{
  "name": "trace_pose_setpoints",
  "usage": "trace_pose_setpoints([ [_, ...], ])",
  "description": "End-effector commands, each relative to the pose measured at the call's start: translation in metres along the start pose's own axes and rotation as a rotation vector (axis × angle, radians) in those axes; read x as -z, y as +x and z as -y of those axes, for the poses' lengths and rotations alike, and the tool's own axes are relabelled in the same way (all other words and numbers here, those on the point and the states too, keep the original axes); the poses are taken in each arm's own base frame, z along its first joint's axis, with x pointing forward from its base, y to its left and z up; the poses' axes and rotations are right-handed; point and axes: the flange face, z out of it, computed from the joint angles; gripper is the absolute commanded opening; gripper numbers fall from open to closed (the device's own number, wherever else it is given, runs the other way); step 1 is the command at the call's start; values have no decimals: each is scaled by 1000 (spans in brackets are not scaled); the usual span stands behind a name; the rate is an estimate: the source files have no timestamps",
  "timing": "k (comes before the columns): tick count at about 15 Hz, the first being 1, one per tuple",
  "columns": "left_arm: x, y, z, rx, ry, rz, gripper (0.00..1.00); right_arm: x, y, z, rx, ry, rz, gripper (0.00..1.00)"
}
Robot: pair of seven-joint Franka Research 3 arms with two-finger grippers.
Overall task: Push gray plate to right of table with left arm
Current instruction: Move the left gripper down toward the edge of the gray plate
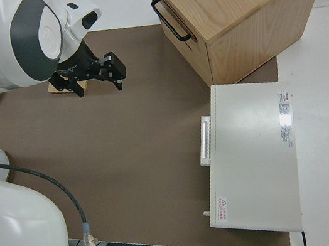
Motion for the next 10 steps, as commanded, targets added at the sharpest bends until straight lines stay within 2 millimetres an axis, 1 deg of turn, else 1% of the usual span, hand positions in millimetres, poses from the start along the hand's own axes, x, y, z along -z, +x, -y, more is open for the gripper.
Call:
trace_pose_setpoints([
  [1, -7, 3, -2, 10, -3, 11, 993, 3, -4, -2, -1, 7, 4, 983],
  [7, -27, -3, 0, 47, -10, 47, 993, 3, -4, -2, -1, 7, 5, 983],
  [8, -26, -6, -1, 47, -8, 43, 993, 3, -4, -2, -1, 7, 5, 983],
  [10, -34, -11, -1, 47, -9, 40, 993, 3, -4, -2, -3, 7, 5, 983],
])
